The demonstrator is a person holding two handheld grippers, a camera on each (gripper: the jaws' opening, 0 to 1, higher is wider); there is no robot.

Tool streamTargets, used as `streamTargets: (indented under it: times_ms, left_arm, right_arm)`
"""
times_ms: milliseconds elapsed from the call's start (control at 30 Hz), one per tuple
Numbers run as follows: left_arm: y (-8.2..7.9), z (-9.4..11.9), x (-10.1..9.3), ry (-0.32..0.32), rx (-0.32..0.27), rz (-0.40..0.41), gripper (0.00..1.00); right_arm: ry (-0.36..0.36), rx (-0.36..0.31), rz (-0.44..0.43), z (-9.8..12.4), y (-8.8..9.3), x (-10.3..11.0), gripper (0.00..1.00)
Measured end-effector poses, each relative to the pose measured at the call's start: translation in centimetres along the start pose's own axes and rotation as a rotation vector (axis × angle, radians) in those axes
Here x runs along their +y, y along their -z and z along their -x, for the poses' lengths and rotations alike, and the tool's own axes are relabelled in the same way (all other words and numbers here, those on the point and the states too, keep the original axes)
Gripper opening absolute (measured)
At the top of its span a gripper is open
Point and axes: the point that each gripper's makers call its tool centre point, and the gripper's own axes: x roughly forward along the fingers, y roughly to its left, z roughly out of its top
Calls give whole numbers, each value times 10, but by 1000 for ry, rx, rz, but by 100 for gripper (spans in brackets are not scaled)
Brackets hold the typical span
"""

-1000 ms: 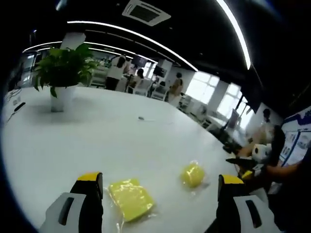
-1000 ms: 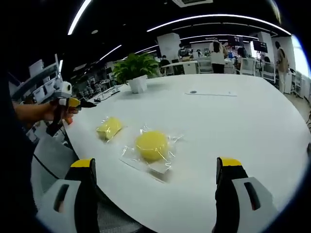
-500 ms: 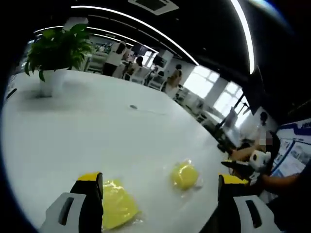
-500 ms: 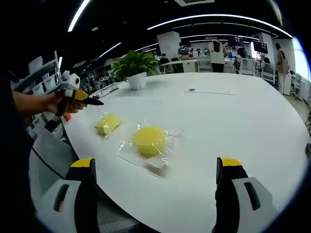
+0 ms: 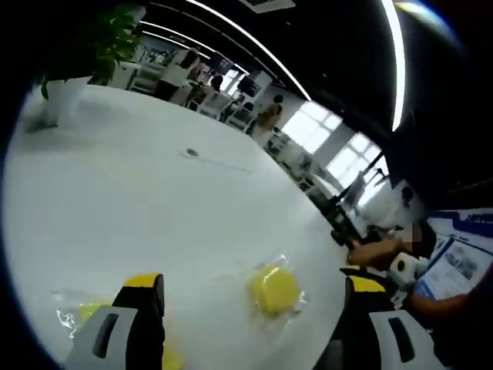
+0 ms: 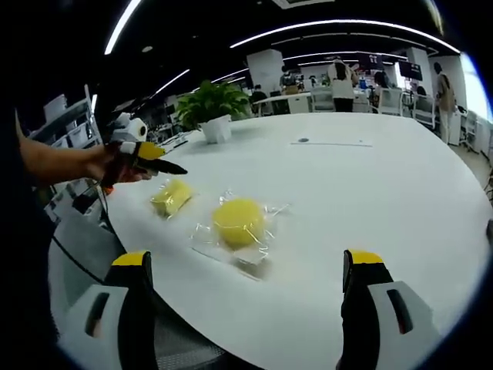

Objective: Compare the silicone blocks by pressing each to a similar depth, holding the contact briefly, and releasing to observe deformation and rebound differences across the visible hardness samples.

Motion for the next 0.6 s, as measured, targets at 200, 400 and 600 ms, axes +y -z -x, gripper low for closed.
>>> streamTargets:
  times_ms: [200,400,600]
  left_arm:
    - [12,-18,1,-2,20,122,89]
    - [13,-39,2,12,3,187,87]
    - [17,-50,9,15,10,259,70]
  right_arm:
    - [-2,8,18,0,1,1,96]
    - [-3,12,30,-2,2,1,96]
    - [-4,23,47,-2,2,-1,96]
